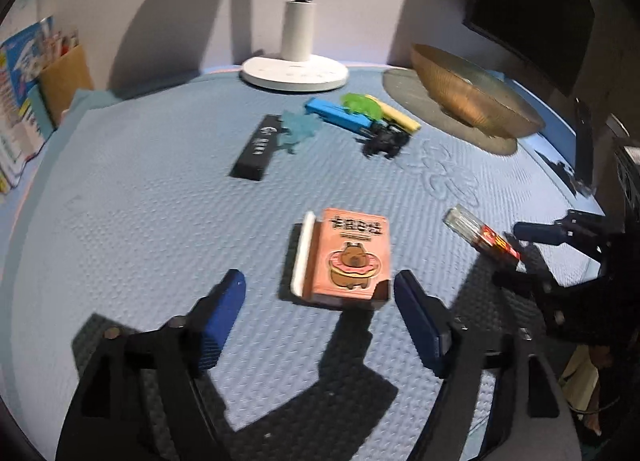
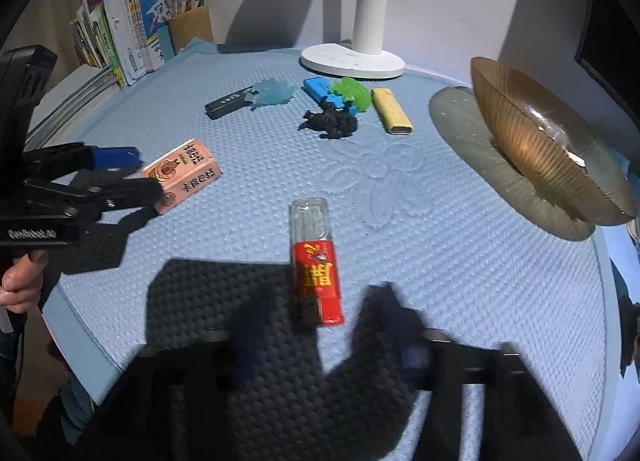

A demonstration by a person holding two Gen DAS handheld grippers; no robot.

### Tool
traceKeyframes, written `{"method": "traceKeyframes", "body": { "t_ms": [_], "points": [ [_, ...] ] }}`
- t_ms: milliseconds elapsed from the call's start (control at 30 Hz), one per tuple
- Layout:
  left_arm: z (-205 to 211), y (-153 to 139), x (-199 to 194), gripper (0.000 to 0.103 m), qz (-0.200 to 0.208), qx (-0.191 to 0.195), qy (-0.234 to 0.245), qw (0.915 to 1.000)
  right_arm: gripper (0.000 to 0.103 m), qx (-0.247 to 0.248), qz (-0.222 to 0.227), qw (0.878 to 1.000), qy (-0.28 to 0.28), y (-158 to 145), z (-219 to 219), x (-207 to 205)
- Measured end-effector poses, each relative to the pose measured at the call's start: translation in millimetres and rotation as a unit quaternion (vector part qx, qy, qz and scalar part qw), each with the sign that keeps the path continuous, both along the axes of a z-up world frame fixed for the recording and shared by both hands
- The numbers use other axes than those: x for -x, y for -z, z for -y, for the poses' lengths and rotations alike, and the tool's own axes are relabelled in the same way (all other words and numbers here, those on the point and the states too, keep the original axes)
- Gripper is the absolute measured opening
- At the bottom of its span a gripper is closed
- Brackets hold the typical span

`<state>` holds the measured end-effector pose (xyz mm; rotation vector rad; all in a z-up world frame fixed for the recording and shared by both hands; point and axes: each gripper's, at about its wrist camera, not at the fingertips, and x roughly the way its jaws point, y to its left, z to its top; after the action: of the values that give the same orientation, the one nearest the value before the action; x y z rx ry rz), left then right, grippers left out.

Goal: Organize rigid objects
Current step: 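Grasp the orange snack box with left tool while right tool grasps the red lighter, then carry box with left tool into the amber bowl while right tool drops the red lighter there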

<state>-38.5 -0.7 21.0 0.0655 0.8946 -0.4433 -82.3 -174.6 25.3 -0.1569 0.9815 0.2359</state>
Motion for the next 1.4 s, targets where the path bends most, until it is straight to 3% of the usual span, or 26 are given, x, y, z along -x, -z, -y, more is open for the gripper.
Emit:
{"method": "traceKeyframes", "body": {
  "t_ms": [200,267,300,333,367,433,567,767,900,1000,1167,1400],
  "points": [
    [12.7,7.8,-17.9,0.076,-0.026,0.004,-0.005,0.9996,0.064,-0.024,-0.002,1.0,0.006,3.7,-1.5,-5.5],
    [22.5,9.6,-19.2,0.072,-0.027,-0.01,-0.002,0.9996,0.058,-0.017,0.003,1.0,0.006,4.5,-7.5,-7.2],
    [30.6,10.8,-19.1,0.062,-0.021,-0.027,0.0,0.9994,0.053,-0.016,0.008,1.0,0.007,3.9,-9.5,-7.2],
    [36.4,11.7,-18.0,0.05,-0.015,-0.045,0.0,0.9989,0.035,-0.021,0.014,1.0,0.008,2.8,-11.2,-6.8],
    [42.5,12.3,-15.9,0.045,-0.005,-0.065,0.0,0.9979,0.024,-0.028,0.016,0.999,0.008,2.4,-12.1,-6.8],
    [47.0,10.0,-12.5,0.017,0.001,-0.062,0.01,0.998,0.023,-0.036,0.02,0.999,0.008,2.5,-15.8,-5.6],
    [47.9,-0.9,-10.1,0.016,0.012,-0.054,0.001,0.9985,0.022,-0.058,0.024,0.998,0.013,-4.7,-12.0,-3.5],
    [60.7,-42.6,-13.4,0.016,0.053,-0.02,0.012,0.9983,0.022,-0.1,0.096,0.988,0.074,-68.5,46.2,-6.3],
    [93.0,-78.6,-25.5,0.016,0.082,0.01,0.047,0.9955,0.022,-0.063,0.149,0.976,0.145,-109.3,100.7,-14.8],
    [129.6,-101.5,-38.2,0.016,0.101,0.019,0.084,0.9912,0.022,-0.034,0.166,0.965,0.202,-127.5,137.3,-26.8],
    [198.9,-117.3,-61.4,0.016,0.107,0.025,0.136,0.9846,0.022,-0.043,0.147,0.948,0.28,-135.5,187.7,-51.9],
    [264.3,-85.7,-97.5,0.016,0.047,0.038,0.169,0.9837,0.022,-0.027,0.065,0.94,0.334,-100.5,226.3,-90.8]
  ]
}}
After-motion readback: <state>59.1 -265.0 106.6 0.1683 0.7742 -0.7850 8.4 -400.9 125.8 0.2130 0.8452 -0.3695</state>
